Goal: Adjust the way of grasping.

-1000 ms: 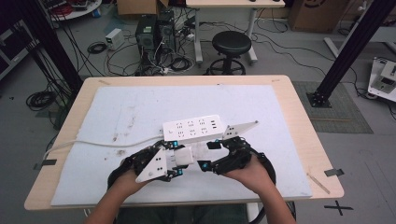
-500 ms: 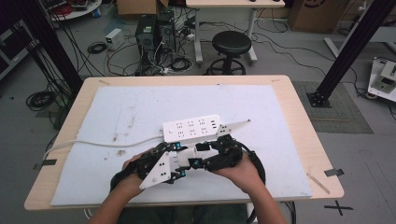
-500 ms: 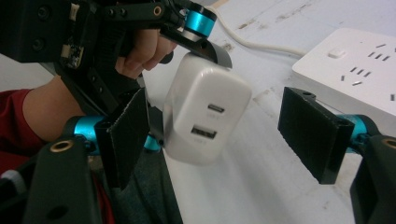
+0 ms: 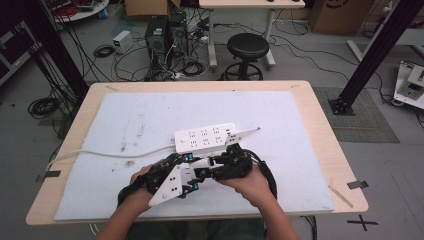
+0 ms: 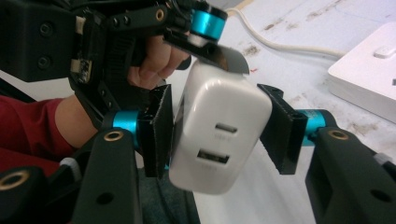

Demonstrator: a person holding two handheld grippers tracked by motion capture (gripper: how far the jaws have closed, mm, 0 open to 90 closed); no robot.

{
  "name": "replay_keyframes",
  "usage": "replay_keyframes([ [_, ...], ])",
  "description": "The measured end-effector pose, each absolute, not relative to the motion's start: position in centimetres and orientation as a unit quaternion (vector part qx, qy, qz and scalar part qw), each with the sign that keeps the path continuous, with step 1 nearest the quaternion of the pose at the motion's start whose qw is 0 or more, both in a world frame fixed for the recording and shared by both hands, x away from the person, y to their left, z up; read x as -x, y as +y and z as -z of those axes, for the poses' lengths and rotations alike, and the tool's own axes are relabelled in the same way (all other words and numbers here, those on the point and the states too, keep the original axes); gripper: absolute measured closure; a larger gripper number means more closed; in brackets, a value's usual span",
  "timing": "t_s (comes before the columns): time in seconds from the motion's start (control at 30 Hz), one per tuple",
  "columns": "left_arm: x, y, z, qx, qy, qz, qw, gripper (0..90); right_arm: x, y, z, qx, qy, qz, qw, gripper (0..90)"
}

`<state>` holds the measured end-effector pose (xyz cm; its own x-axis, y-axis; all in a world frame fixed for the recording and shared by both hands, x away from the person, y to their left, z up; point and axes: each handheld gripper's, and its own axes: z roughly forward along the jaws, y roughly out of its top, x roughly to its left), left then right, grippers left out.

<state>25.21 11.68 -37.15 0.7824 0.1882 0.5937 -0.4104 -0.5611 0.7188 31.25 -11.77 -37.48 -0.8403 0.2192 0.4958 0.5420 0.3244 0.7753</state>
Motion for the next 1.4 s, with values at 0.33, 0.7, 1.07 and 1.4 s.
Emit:
replay_keyframes([
  [0.33,-25.1,11.6,37.1,-0.82,-0.066,-0.337,0.459,42.5,-31.4,-11.6,37.8,0.251,-0.781,0.544,0.174,56.3],
  [0.7,-25.5,11.7,37.2,-0.822,-0.039,-0.333,0.46,34.1,-31.6,-11.9,37.7,0.271,-0.778,0.537,0.18,63.0],
  [1.07,-26.9,14.2,36.2,-0.833,0.009,-0.295,0.467,19.4,-32.1,-15.0,36.0,0.298,-0.785,0.533,0.102,63.3],
  [1.4,-30.1,18.0,34.4,-0.863,0.098,-0.247,0.43,19.3,-32.1,-18.0,34.1,0.308,-0.802,0.509,0.052,63.3],
])
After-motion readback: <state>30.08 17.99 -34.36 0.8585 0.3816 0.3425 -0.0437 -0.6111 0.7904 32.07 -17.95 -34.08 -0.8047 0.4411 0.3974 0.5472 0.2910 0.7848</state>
